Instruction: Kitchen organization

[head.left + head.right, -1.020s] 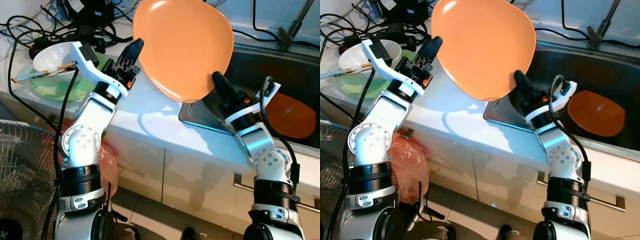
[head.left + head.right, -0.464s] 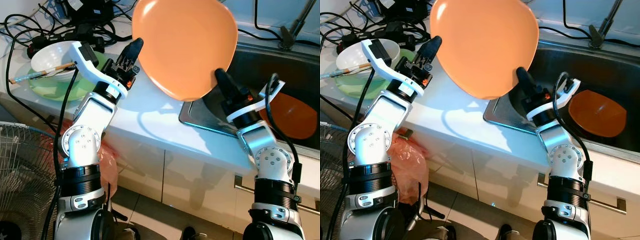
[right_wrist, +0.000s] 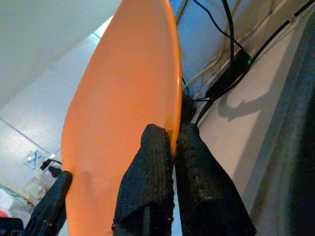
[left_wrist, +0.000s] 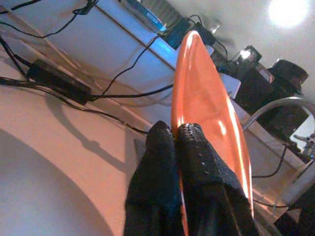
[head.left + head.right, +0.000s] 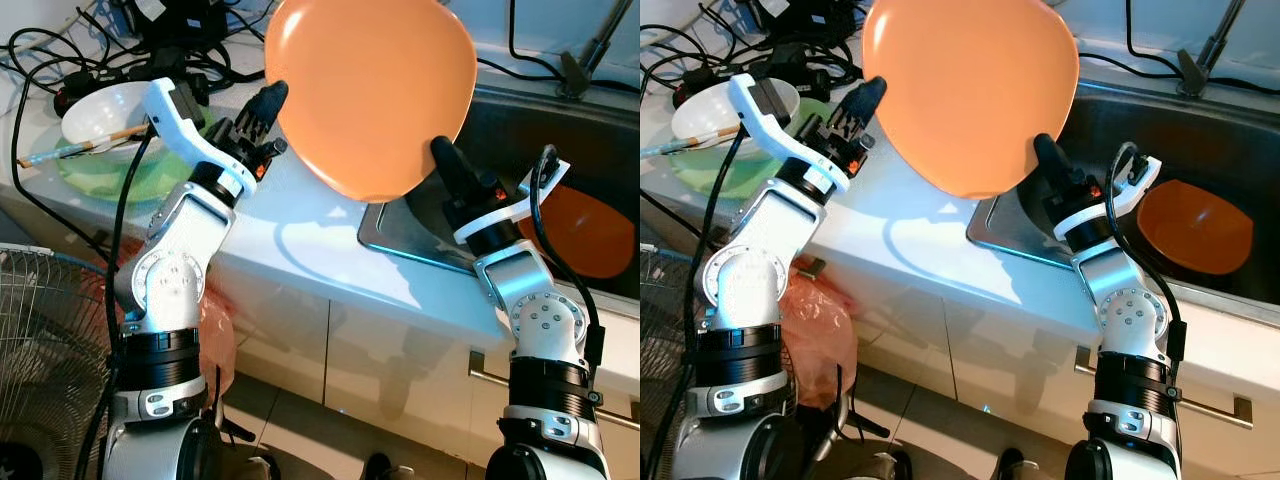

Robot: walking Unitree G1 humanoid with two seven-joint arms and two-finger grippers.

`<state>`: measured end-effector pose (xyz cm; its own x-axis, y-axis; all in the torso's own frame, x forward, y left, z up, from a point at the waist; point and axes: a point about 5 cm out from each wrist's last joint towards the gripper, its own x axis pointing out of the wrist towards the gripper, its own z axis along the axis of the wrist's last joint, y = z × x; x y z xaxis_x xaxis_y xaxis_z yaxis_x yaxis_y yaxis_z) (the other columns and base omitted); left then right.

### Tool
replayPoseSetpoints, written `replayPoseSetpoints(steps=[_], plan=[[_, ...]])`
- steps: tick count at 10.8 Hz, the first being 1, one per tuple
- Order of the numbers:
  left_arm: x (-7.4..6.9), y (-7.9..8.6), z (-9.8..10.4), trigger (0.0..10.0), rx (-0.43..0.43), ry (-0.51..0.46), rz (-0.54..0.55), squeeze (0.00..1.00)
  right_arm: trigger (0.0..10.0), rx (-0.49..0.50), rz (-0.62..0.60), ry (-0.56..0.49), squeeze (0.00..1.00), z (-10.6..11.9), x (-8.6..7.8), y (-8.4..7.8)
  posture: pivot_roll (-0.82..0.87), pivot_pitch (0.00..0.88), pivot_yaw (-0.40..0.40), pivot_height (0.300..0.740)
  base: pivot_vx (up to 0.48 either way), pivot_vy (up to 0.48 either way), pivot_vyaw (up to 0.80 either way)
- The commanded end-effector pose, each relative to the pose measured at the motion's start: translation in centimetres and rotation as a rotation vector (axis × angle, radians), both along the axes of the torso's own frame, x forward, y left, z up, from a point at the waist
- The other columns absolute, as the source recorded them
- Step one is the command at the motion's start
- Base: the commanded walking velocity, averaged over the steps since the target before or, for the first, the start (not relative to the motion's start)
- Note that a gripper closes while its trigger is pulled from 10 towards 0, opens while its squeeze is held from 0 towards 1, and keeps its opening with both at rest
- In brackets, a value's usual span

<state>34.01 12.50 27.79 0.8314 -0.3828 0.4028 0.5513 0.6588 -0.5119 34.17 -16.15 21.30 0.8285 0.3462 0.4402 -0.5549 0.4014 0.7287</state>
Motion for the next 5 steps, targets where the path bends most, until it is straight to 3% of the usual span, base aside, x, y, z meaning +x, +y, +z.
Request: replayPoseSetpoints(steps=[1, 2, 3, 5], plan=[[-0.13, -0.42, -0.11, 10.0, 0.025, -0.006, -0.01, 1.0, 10.0, -0.006, 0.016, -0.035, 0.0, 0.89, -0.12, 0.39, 0.08, 0.176, 0.033, 0.74, 0.0, 0.0, 0.0], [-0.11, -0.48, -0.19, 10.0, 0.036, -0.006, -0.002, 1.0, 10.0, 0.003, 0.016, -0.036, 0.0, 0.97, -0.12, 0.34, 0.08, 0.176, 0.033, 0.74, 0.0, 0.0, 0.0], [-0.14, -0.58, -0.17, 10.0, 0.041, -0.006, -0.003, 0.0, 10.0, 0.008, 0.017, -0.035, 0.0, 1.01, -0.14, 0.35, 0.08, 0.176, 0.033, 0.74, 0.0, 0.0, 0.0], [-0.14, -0.57, -0.18, 10.0, 0.029, 0.005, -0.009, 0.0, 10.0, 0.028, 0.016, -0.032, 0.0, 1.06, -0.08, 0.26, 0.08, 0.174, 0.032, 0.74, 0.0, 0.0, 0.0]])
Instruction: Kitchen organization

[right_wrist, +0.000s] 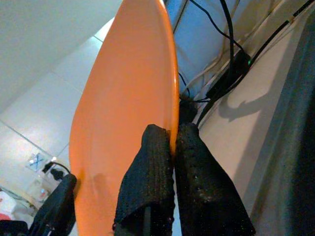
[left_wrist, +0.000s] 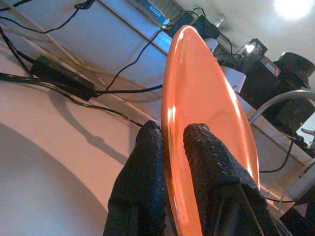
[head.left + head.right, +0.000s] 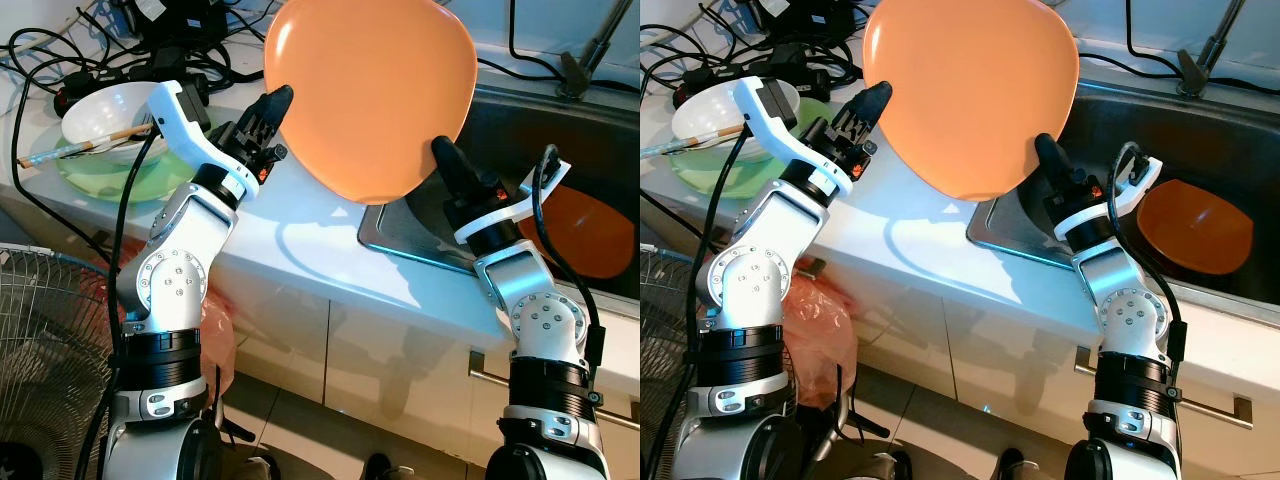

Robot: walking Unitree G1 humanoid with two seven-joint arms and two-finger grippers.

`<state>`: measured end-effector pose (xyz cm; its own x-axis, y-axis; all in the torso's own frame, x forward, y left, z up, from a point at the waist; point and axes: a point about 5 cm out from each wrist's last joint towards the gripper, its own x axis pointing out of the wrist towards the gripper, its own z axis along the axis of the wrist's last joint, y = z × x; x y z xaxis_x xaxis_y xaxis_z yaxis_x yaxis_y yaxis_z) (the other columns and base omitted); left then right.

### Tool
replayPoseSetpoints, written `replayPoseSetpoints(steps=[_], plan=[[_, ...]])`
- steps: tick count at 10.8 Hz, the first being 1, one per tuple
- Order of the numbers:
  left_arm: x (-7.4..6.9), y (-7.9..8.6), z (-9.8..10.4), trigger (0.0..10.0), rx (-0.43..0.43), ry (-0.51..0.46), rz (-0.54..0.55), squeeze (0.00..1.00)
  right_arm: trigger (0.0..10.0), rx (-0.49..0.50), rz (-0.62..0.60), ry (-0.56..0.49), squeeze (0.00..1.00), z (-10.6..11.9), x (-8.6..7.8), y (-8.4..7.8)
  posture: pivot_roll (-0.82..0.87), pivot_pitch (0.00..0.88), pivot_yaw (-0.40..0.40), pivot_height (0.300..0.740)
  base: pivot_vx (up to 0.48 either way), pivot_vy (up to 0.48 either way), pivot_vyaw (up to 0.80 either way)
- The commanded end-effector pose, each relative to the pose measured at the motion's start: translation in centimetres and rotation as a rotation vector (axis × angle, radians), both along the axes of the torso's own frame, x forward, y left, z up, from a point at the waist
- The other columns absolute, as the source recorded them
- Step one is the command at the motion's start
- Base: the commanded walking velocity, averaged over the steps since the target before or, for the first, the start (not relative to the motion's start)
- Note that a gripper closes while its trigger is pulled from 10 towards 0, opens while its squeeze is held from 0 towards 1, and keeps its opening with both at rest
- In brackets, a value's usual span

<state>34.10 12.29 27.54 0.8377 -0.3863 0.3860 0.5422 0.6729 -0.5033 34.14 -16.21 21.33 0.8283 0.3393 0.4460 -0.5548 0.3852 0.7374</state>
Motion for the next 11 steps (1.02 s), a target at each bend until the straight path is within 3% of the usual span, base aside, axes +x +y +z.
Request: replayPoseSetpoints(steps=[1, 3, 4, 6, 9, 10, 11], plan=[[-0.3, -0.4, 0.1, 10.0, 0.002, -0.015, -0.027, 1.0, 10.0, 0.004, 0.015, -0.033, 0.0, 1.0, 0.0, 0.3, 0.08, 0.174, 0.033, 0.74, 0.0, 0.0, 0.0], [-0.1, -0.2, -0.2, 10.0, 0.02, 0.006, -0.001, 1.0, 10.0, 0.017, 0.012, -0.031, 0.0, 1.0, 0.0, 0.2, 0.08, 0.17, 0.035, 0.74, 0.0, 0.0, 0.0], [0.0, -0.3, -0.5, 10.0, 0.059, 0.005, 0.003, 0.0, 10.0, 0.021, 0.009, -0.028, 0.0, 0.9, 0.0, 0.2, 0.08, 0.167, 0.035, 0.74, 0.0, 0.0, 0.0], [0.2, -0.3, -0.7, 10.0, 0.049, 0.012, -0.002, 0.0, 10.0, 0.056, 0.0, -0.025, 0.0, 1.1, 0.0, 0.0, 0.07, 0.161, 0.034, 0.74, 0.0, 0.0, 0.0], [0.4, -0.3, -1.0, 10.0, 0.062, 0.021, 0.004, 0.0, 10.0, 0.191, -0.035, -0.023, 0.0, 1.9, 0.3, -1.2, 0.07, 0.165, 0.031, 0.74, 0.0, 0.0, 0.0], [0.4, -0.2, -1.1, 10.0, 0.059, 0.025, 0.007, 0.0, 8.7, 0.208, -0.051, -0.04, 0.0, 2.8, 0.3, -1.6, 0.07, 0.165, 0.029, 0.74, 0.0, 0.0, 0.0], [0.4, -0.2, -1.2, 10.0, 0.057, 0.027, 0.009, 0.0, 0.0, 0.224, -0.07, -0.033, 0.0, 2.9, 0.4, -1.9, 0.07, 0.166, 0.027, 0.74, 0.0, 0.0, 0.0]])
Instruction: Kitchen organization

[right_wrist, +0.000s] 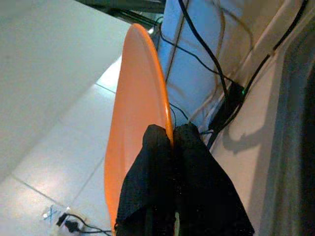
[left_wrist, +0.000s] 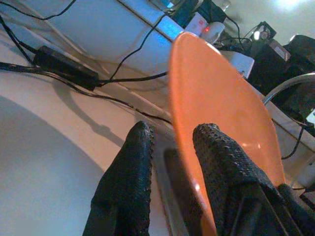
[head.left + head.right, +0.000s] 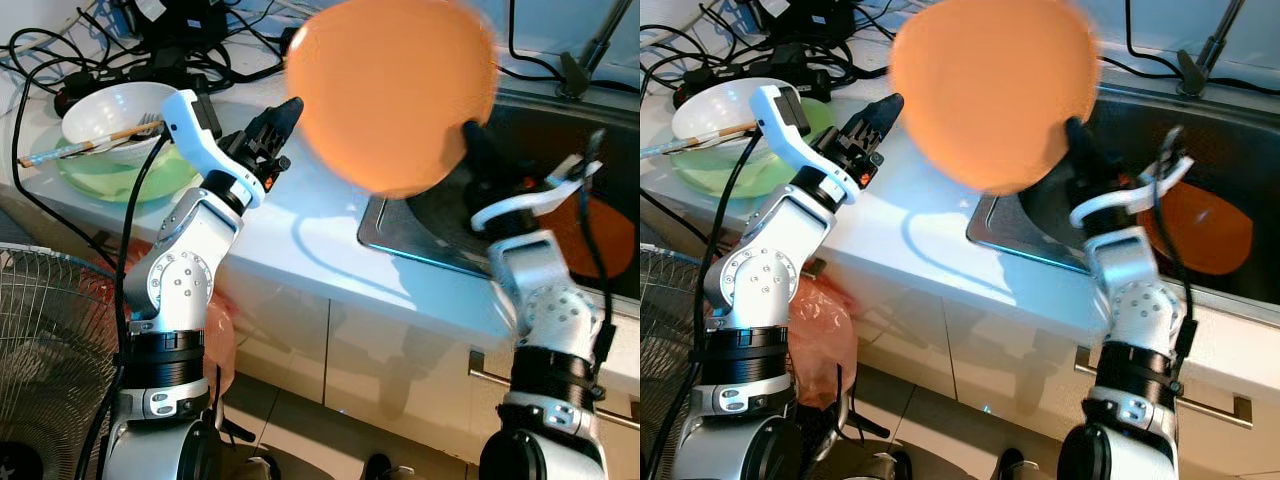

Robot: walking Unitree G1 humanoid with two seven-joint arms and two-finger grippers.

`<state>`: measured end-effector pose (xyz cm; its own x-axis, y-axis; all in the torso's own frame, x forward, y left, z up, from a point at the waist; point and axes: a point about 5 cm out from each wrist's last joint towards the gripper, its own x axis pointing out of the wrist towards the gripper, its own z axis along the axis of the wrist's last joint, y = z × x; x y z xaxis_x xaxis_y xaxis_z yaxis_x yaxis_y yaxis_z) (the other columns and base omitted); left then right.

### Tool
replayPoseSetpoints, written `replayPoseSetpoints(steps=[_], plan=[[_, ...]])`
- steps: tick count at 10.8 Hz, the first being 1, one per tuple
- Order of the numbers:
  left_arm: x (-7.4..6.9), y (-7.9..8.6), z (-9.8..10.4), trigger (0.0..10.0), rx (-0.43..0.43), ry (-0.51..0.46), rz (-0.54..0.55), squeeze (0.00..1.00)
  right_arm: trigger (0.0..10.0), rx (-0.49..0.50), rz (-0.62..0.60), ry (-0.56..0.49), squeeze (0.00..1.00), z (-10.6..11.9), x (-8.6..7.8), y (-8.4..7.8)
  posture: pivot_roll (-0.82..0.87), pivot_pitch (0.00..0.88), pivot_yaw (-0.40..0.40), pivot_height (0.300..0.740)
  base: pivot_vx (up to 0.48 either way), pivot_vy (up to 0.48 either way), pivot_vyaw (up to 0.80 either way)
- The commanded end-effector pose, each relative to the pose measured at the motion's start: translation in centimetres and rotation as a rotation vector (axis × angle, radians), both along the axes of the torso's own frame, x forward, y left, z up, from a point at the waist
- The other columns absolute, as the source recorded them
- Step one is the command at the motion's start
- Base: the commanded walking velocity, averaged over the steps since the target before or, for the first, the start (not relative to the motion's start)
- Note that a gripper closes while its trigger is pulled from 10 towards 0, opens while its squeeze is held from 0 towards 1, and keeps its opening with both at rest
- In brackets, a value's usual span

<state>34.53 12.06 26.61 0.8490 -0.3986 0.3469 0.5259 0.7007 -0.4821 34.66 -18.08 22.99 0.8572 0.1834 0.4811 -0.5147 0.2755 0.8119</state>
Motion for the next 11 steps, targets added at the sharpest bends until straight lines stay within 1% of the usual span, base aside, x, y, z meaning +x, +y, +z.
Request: replayPoseSetpoints(steps=[1, 3, 4, 5, 6, 7, 8, 9, 10, 11], plan=[[0.0, 0.1, -0.3, 10.0, 0.007, 0.004, 0.002, 0.0, 0.0, 0.009, -0.011, -0.029, 0.0, 1.0, 0.1, -0.1, 0.07, 0.168, 0.026, 0.74, 0.0, 0.0, 0.0], [0.0, 0.2, -0.3, 10.0, 0.004, 0.003, 0.006, 0.0, 0.0, 0.01, -0.026, -0.014, 0.0, 0.9, 0.2, -0.3, 0.07, 0.17, 0.025, 0.74, 0.0, 0.0, 0.0], [0.0, 0.3, -0.3, 10.0, 0.003, 0.002, 0.011, 0.0, 0.0, -0.004, -0.053, 0.007, 0.0, 0.8, 0.4, -0.6, 0.07, 0.17, 0.025, 0.74, 0.0, 0.0, 0.0], [0.0, 0.3, -0.3, 10.0, 0.003, 0.003, 0.012, 0.0, 10.0, -0.021, -0.122, 0.061, 0.0, 0.9, 1.0, -1.3, 0.07, 0.17, 0.025, 0.74, 0.0, 0.0, 0.0], [0.0, 0.2, -0.4, 10.0, 0.004, 0.007, 0.014, 0.0, 10.0, -0.026, -0.149, 0.072, 0.0, 1.2, 1.2, -1.7, 0.07, 0.17, 0.024, 0.74, 0.0, 0.0, 0.0], [0.0, 0.1, -0.6, 10.0, 0.013, 0.01, 0.016, 0.0, 10.0, -0.058, -0.195, 0.074, 0.0, 1.7, 1.3, -2.2, 0.07, 0.17, 0.024, 0.74, 0.0, 0.0, 0.0], [-0.1, 0.0, -0.7, 10.0, 0.034, 0.009, 0.016, 0.0, 10.0, -0.051, -0.26, 0.09, 0.0, 2.1, 1.5, -2.9, 0.07, 0.173, 0.022, 0.74, 0.0, 0.0, 0.0], [-0.1, -0.2, -0.9, 10.0, 0.04, 0.009, 0.011, 0.0, 10.0, -0.052, -0.339, 0.072, 0.0, 3.7, 1.5, -3.9, 0.07, 0.174, 0.021, 0.74, 0.0, 0.0, 0.0], [-0.1, -0.2, -0.9, 10.0, 0.041, 0.01, 0.012, 0.0, 10.0, -0.059, -0.383, 0.06, 0.0, 4.6, 1.4, -4.5, 0.07, 0.174, 0.021, 0.74, 0.0, 0.0, 0.0], [-0.2, -0.2, -0.9, 10.0, 0.047, 0.011, 0.012, 0.0, 10.0, -0.114, -0.469, 0.043, 0.0, 5.5, 1.2, -5.5, 0.07, 0.172, 0.021, 0.74, 0.0, 0.0, 0.0]])
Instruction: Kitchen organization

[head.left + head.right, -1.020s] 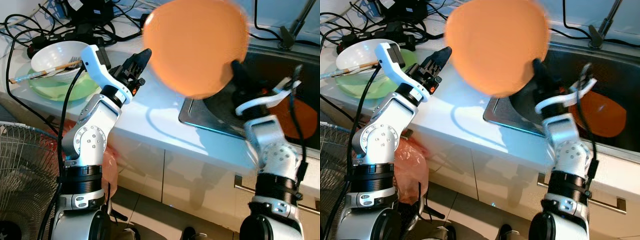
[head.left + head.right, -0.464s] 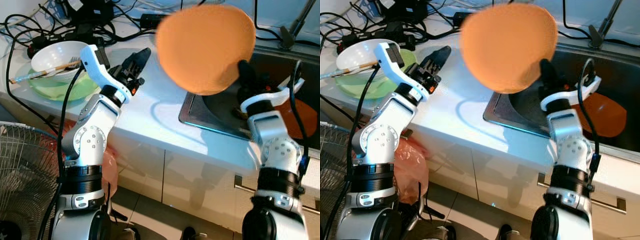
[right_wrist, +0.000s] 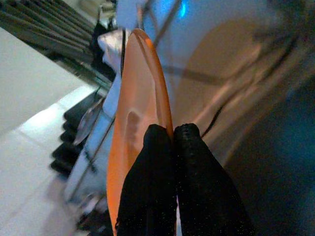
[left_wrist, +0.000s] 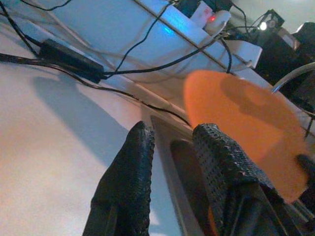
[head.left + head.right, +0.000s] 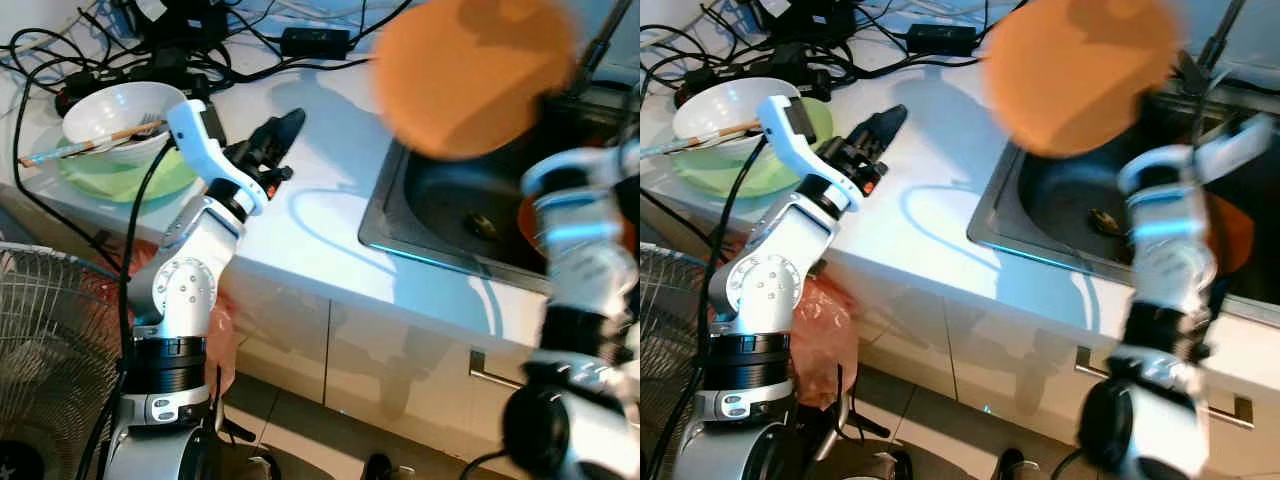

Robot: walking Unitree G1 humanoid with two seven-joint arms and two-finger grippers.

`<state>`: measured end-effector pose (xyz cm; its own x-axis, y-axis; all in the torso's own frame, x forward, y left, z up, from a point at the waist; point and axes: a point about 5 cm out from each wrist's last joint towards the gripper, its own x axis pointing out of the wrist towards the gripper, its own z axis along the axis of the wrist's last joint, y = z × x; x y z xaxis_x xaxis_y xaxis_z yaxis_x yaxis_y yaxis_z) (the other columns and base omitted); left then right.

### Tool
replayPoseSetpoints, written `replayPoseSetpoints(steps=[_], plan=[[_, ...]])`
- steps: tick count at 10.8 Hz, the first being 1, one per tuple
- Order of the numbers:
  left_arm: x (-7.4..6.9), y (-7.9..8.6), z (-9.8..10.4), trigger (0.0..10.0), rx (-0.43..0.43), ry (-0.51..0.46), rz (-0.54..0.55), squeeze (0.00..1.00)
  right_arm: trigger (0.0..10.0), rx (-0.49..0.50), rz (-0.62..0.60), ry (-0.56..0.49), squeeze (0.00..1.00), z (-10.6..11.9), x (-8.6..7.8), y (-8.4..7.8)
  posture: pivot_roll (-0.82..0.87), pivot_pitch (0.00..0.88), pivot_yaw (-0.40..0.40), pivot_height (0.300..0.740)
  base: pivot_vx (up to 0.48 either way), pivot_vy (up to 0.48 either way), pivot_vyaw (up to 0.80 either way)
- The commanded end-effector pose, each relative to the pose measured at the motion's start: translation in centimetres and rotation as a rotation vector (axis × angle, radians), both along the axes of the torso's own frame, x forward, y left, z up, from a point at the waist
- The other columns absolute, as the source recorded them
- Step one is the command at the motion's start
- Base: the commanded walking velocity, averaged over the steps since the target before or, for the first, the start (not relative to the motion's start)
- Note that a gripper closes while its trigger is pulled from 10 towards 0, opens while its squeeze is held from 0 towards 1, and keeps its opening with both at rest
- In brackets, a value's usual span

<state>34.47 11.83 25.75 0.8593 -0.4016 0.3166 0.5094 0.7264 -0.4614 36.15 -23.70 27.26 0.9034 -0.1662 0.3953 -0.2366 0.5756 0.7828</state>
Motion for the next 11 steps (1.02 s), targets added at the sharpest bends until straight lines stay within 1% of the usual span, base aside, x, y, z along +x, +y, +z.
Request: replayPoseSetpoints(steps=[1, 3, 4, 5, 7, 8, 10, 11], plan=[[-0.1, -0.1, -0.2, 10.0, 0.02, -0.006, 0.001, 0.0, 10.0, -0.033, -0.061, -0.052, 0.0, 1.5, -0.4, -0.7, 0.07, 0.171, 0.021, 0.74, 0.0, 0.0, 0.0], [-0.1, 0.0, -0.3, 10.0, 0.021, -0.006, 0.002, 0.0, 10.0, -0.052, -0.14, -0.031, 0.0, 1.5, -0.7, -2.2, 0.07, 0.171, 0.021, 0.74, 0.0, 0.0, 0.0], [-0.1, 0.1, -0.2, 10.0, 0.022, -0.008, 0.004, 0.0, 10.0, -0.1, -0.173, -0.007, 0.0, 1.2, -0.8, -2.7, 0.07, 0.171, 0.021, 0.74, 0.0, 0.0, 0.0], [-0.1, 0.1, -0.3, 10.0, 0.023, -0.008, 0.005, 0.0, 10.0, -0.107, -0.183, -0.001, 0.0, 1.1, -0.8, -2.8, 0.07, 0.165, 0.024, 0.74, 0.0, 0.0, 0.0], [-0.1, 0.2, -0.4, 10.0, 0.03, -0.007, 0.004, 0.0, 10.0, -0.173, -0.235, 0.038, 0.0, 0.3, -1.1, -3.5, 0.06, 0.151, 0.029, 0.74, 0.0, 0.0, 0.0], [-0.1, 0.2, -0.5, 10.0, 0.031, -0.006, 0.002, 0.0, 10.0, -0.179, -0.233, 0.049, 0.0, 0.0, -1.1, -3.5, 0.06, 0.149, 0.03, 0.74, 0.0, 0.0, 0.0], [0.0, 0.1, -0.5, 10.0, 0.044, -0.008, -0.001, 0.0, 10.0, -0.31, -0.24, 0.12, 0.0, -1.1, -0.7, -3.2, 0.06, 0.146, 0.03, 0.74, 0.0, 0.0, 0.0], [0.0, 0.1, -0.7, 10.0, 0.06, -0.004, 0.004, 0.0, 10.0, -0.402, -0.239, 0.177, 0.0, -2.3, -0.4, -2.9, 0.06, 0.148, 0.03, 0.74, 0.0, 0.0, 0.0]])
